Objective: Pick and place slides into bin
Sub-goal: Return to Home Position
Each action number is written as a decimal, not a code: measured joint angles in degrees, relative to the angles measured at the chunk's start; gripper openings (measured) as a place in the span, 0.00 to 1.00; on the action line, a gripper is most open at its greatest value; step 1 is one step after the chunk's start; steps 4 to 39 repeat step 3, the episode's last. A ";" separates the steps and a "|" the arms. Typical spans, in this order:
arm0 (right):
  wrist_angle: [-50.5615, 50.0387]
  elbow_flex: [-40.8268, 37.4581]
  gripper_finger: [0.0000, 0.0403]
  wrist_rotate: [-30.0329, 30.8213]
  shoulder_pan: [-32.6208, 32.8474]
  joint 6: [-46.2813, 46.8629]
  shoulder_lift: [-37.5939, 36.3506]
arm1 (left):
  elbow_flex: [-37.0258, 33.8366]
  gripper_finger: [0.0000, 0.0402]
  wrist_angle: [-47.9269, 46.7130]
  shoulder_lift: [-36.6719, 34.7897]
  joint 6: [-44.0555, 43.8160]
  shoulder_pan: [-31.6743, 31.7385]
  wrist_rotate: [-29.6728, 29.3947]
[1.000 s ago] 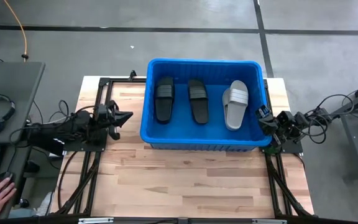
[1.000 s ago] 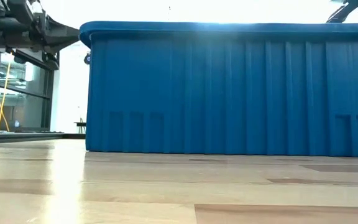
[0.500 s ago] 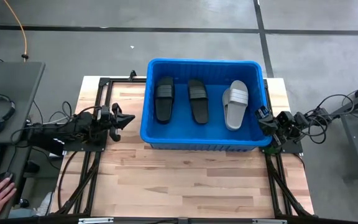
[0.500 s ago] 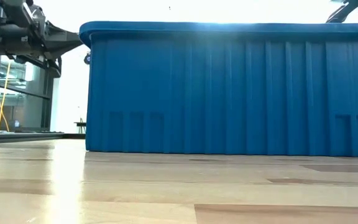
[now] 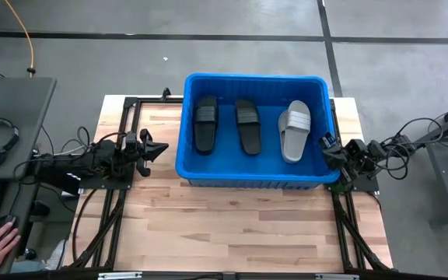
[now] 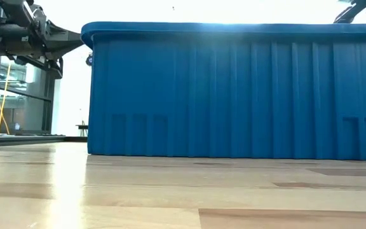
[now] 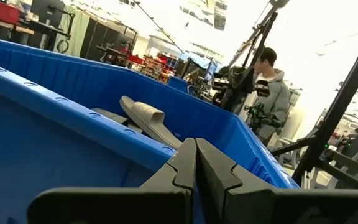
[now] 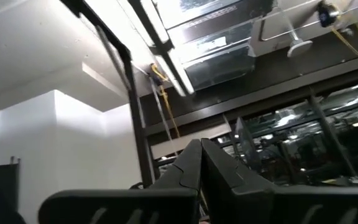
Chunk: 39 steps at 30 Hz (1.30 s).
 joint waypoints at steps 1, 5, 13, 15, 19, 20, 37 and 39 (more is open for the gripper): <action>-0.02 0.00 0.00 0.72 0.00 -0.28 0.00 | 0.00 0.00 -0.01 0.00 0.00 0.00 0.01; -0.21 0.00 0.00 2.30 0.00 -1.12 0.00 | 0.00 0.00 -0.08 0.01 0.00 0.00 0.01; -0.21 0.00 0.00 2.30 0.00 -1.12 0.00 | 0.00 0.00 -0.08 0.01 0.00 0.00 0.01; -0.21 0.00 0.00 2.30 0.00 -1.12 0.00 | 0.00 0.00 -0.08 0.01 0.00 0.00 0.01; -0.21 0.00 0.00 2.30 0.00 -1.12 0.00 | 0.00 0.00 -0.08 0.01 0.00 0.00 0.01; -0.21 0.00 0.00 2.30 0.00 -1.12 0.00 | 0.00 0.00 -0.08 0.01 0.00 0.00 0.01; -0.21 0.00 0.00 2.30 0.00 -1.12 0.00 | 0.00 0.00 -0.08 0.01 0.00 0.00 0.01; -0.21 0.00 0.00 2.30 0.00 -1.12 0.00 | 0.00 0.00 -0.08 0.01 0.00 0.00 0.01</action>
